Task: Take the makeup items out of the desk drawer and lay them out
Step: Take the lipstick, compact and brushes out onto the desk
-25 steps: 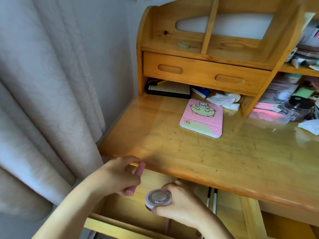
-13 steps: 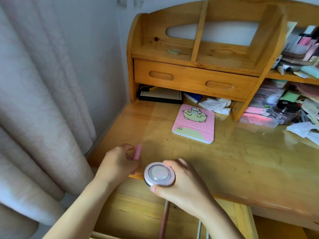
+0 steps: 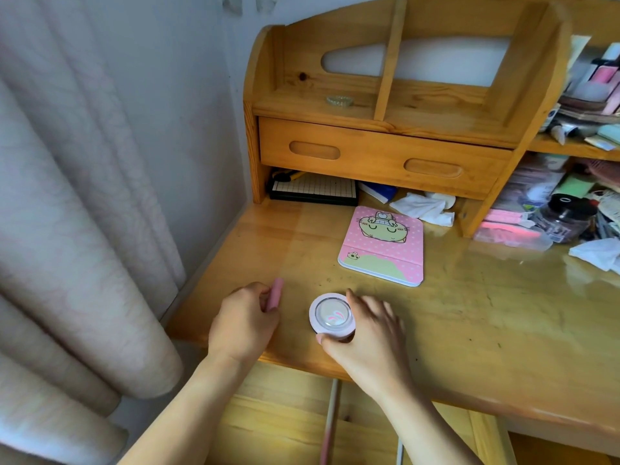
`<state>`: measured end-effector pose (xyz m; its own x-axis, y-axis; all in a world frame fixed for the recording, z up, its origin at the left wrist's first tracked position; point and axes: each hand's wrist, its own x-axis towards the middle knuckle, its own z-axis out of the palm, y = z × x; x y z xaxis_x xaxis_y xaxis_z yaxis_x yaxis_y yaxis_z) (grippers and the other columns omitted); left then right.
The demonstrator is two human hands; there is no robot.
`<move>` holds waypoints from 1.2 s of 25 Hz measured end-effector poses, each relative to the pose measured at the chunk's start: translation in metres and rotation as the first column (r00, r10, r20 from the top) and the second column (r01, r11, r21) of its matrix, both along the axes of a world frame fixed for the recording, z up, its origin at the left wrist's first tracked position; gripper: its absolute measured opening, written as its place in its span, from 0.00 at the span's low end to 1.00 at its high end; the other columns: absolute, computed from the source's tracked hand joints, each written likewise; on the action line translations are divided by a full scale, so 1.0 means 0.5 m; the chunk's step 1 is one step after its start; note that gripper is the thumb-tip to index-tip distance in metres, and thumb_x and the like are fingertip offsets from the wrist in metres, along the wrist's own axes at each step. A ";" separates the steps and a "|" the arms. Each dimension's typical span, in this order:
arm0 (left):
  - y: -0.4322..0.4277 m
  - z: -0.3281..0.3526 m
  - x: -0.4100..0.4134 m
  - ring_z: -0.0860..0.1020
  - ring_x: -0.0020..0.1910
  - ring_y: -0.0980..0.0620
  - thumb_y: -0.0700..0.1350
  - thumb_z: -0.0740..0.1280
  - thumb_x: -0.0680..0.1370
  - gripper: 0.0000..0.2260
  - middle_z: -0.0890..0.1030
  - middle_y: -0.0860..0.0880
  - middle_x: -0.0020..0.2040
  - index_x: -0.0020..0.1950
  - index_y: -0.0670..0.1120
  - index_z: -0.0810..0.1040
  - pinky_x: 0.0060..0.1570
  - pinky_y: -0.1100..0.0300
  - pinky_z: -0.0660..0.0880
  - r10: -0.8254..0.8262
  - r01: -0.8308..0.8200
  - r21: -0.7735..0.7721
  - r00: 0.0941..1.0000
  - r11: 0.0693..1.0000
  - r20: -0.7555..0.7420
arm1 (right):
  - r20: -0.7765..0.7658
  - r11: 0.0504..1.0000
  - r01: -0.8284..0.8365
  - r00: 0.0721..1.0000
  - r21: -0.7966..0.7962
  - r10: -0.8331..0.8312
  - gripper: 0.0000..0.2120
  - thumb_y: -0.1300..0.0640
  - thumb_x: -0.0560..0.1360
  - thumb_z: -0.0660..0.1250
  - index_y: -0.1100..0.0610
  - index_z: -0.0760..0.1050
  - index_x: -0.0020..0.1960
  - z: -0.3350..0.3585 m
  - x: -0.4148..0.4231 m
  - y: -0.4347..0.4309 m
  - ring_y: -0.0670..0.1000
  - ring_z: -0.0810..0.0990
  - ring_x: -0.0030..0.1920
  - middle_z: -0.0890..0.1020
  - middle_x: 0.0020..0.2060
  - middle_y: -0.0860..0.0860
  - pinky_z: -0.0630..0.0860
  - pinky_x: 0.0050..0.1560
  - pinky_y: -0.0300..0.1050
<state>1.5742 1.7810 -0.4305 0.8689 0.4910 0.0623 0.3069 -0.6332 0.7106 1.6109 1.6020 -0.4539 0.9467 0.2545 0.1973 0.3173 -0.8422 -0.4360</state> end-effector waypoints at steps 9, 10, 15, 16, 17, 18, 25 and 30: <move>0.007 -0.015 0.010 0.78 0.47 0.43 0.49 0.65 0.74 0.05 0.81 0.47 0.46 0.47 0.49 0.78 0.46 0.52 0.77 -0.005 0.006 0.101 1.000 0.995 -0.007 | 0.065 1.000 0.006 0.998 0.002 -0.006 0.37 0.36 0.65 0.62 0.49 0.65 0.70 -0.012 0.011 0.045 0.50 0.69 0.62 0.76 0.61 0.42 0.65 0.56 0.50; 0.006 -0.015 0.010 0.78 0.47 0.43 0.48 0.66 0.74 0.06 0.80 0.47 0.46 0.48 0.49 0.78 0.45 0.52 0.77 -0.005 0.005 0.108 1.000 0.994 -0.004 | 0.065 1.000 0.009 0.998 0.006 -0.009 0.37 0.36 0.65 0.62 0.48 0.64 0.71 -0.014 0.011 0.047 0.50 0.69 0.62 0.76 0.62 0.42 0.65 0.57 0.51; -0.004 -0.010 0.003 0.77 0.47 0.41 0.49 0.65 0.75 0.08 0.77 0.45 0.46 0.49 0.47 0.76 0.44 0.52 0.76 0.000 0.001 0.166 1.000 0.986 -0.008 | 0.075 1.000 0.004 0.997 0.021 -0.006 0.38 0.36 0.64 0.64 0.49 0.64 0.71 -0.023 0.005 0.047 0.50 0.68 0.64 0.73 0.66 0.42 0.64 0.59 0.51; -0.006 -0.008 0.001 0.77 0.47 0.41 0.50 0.64 0.75 0.08 0.77 0.45 0.47 0.49 0.47 0.76 0.44 0.52 0.76 0.007 -0.004 0.173 1.000 0.985 -0.016 | 0.062 0.999 -0.004 0.998 0.034 0.001 0.38 0.37 0.64 0.65 0.49 0.63 0.71 -0.024 0.004 0.046 0.49 0.67 0.65 0.71 0.67 0.42 0.64 0.60 0.51; -0.009 -0.005 -0.003 0.77 0.47 0.41 0.50 0.64 0.75 0.08 0.77 0.45 0.46 0.49 0.47 0.76 0.43 0.52 0.76 0.014 -0.011 0.183 1.000 0.983 -0.016 | 0.051 0.998 -0.012 0.999 0.056 0.009 0.38 0.38 0.64 0.65 0.48 0.63 0.71 -0.023 0.001 0.045 0.49 0.67 0.65 0.71 0.68 0.42 0.63 0.61 0.51; -0.012 0.001 -0.008 0.78 0.46 0.40 0.50 0.64 0.75 0.08 0.77 0.45 0.46 0.49 0.47 0.76 0.41 0.52 0.76 0.021 -0.020 0.209 1.000 0.978 -0.002 | 0.059 0.996 -0.021 0.998 0.090 0.016 0.37 0.39 0.64 0.66 0.48 0.64 0.70 -0.022 -0.004 0.041 0.48 0.67 0.65 0.71 0.67 0.42 0.63 0.62 0.50; -0.082 0.024 -0.104 0.75 0.44 0.44 0.42 0.64 0.71 0.11 0.77 0.48 0.47 0.53 0.47 0.76 0.39 0.50 0.74 -0.389 0.251 0.577 0.912 0.778 0.128 | 0.348 0.877 -0.125 0.936 0.464 -0.051 0.12 0.58 0.71 0.63 0.55 0.78 0.53 -0.001 -0.078 -0.043 0.47 0.77 0.50 0.81 0.46 0.47 0.70 0.55 0.35; -0.137 -0.042 -0.144 0.79 0.46 0.53 0.45 0.62 0.71 0.11 0.79 0.54 0.51 0.53 0.54 0.74 0.37 0.59 0.78 -0.728 0.671 0.453 0.683 0.587 -0.067 | 0.427 0.888 -0.287 0.897 0.360 0.117 0.09 0.59 0.70 0.65 0.53 0.80 0.48 -0.028 -0.138 -0.116 0.45 0.80 0.43 0.81 0.44 0.46 0.74 0.46 0.34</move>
<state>1.5023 1.7124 -0.4515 0.9043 -0.3660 0.2198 -0.4215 -0.8468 0.3244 1.5420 1.5443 -0.4679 0.7095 0.2486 0.6594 0.6732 -0.5160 -0.5297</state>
